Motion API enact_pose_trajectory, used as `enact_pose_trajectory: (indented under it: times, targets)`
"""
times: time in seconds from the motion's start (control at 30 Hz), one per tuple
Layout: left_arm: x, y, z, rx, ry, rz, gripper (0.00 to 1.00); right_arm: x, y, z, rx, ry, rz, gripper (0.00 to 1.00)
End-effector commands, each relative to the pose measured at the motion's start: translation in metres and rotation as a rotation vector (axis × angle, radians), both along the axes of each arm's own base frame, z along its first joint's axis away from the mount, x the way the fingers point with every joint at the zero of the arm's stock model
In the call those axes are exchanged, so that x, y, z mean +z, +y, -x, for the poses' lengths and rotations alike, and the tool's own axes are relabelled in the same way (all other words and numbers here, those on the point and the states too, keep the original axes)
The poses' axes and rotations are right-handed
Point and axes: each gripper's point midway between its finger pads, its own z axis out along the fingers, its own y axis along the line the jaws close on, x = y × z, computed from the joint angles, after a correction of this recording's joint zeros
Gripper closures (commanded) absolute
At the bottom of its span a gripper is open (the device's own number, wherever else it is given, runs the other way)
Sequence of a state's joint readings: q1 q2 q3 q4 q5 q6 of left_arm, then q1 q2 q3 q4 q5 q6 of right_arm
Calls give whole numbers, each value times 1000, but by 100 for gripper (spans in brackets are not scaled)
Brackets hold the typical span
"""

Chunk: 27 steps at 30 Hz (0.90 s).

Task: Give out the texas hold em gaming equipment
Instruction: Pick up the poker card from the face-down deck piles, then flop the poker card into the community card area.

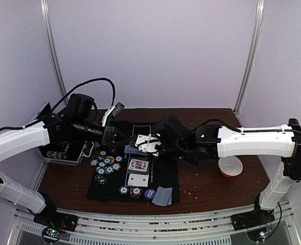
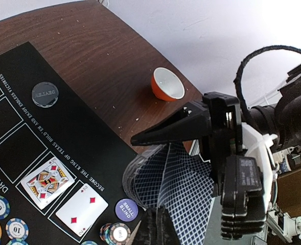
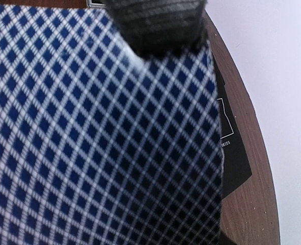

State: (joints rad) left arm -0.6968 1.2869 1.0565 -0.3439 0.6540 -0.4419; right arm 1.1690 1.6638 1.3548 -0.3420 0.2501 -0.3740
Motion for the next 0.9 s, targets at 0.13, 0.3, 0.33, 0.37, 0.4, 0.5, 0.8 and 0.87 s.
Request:
enact_pose_trajectory:
  times: [0.13,0.3,0.33,0.37,0.4,0.5,0.8,0.87]
  targets:
    - [32,20,-20,50,-64,47,100,6,-16,-7,-43,-4,-26,55]
    - [40,38,-31,95,-74,46,100,1,-24,-14,-67,5,-28,55]
    - [40,42,-34,110,-74,37,100,-1,-25,-15,-70,7,-27,55]
    - [40,45,-37,120,-69,26,100,-3,-26,-15,-74,10,-25,55]
    - [39,49,-41,137,-69,12,100,-4,-28,-17,-79,12,-22,55]
    - [21,69,-60,250,-58,-115,100,-7,-31,-19,-88,14,-17,55]
    - [-50,127,-143,639,-72,-662,100,-5,-32,-20,-92,12,-31,55]
    - [-58,118,-153,648,-84,-719,100,-4,-33,-19,-90,15,-34,56]
